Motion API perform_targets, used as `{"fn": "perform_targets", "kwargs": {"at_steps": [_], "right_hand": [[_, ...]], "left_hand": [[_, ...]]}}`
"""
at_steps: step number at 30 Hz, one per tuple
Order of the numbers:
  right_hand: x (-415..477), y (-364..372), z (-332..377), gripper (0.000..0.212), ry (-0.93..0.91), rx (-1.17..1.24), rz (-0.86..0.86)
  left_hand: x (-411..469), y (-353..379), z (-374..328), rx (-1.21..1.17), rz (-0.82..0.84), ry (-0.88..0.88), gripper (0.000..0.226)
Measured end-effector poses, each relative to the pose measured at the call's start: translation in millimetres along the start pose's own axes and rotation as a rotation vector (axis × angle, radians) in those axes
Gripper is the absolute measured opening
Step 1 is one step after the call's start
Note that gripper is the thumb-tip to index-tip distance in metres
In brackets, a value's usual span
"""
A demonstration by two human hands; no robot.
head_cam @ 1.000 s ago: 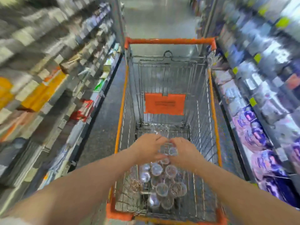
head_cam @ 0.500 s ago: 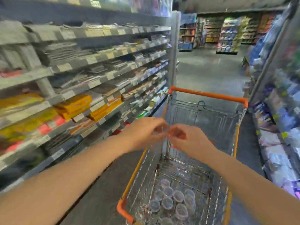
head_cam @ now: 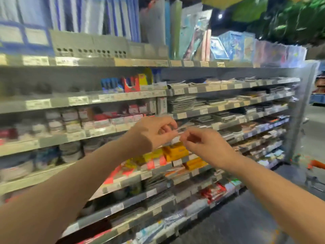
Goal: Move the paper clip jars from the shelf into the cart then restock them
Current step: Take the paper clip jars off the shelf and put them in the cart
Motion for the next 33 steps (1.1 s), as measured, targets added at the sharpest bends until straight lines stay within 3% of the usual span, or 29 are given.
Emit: {"fn": "perform_targets", "kwargs": {"at_steps": [11,18,27,33], "right_hand": [[171.5,119.4,166.9,0.015,-0.273,0.143,0.015],[266.5,181.0,218.0,0.015,-0.365,0.128,0.059],[409.5,233.3,262.1,0.017,-0.472,0.109,0.111],[504.4,285.5,277.1,0.015,-0.454,-0.191,0.242]], "left_hand": [[-43.9,-162.0,172.6,0.35,-0.033,-0.13,0.019],[-52.9,-217.2,280.9,0.49,-0.023,-0.212,0.021],[-47.0,-260.9,420.6,0.498,-0.07,-0.339,0.019],[-33.1,-279.9,512.7,0.475,0.004,-0.432,0.027]]}}
Point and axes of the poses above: each hand's wrist, its own x-axis towards the middle knuckle, its own y-axis out of the palm, z = x × y, the point moved 9 cm from there along x, towards the middle knuckle, and after that the axes turned 14 degrees about y, right-handed, at the moved point
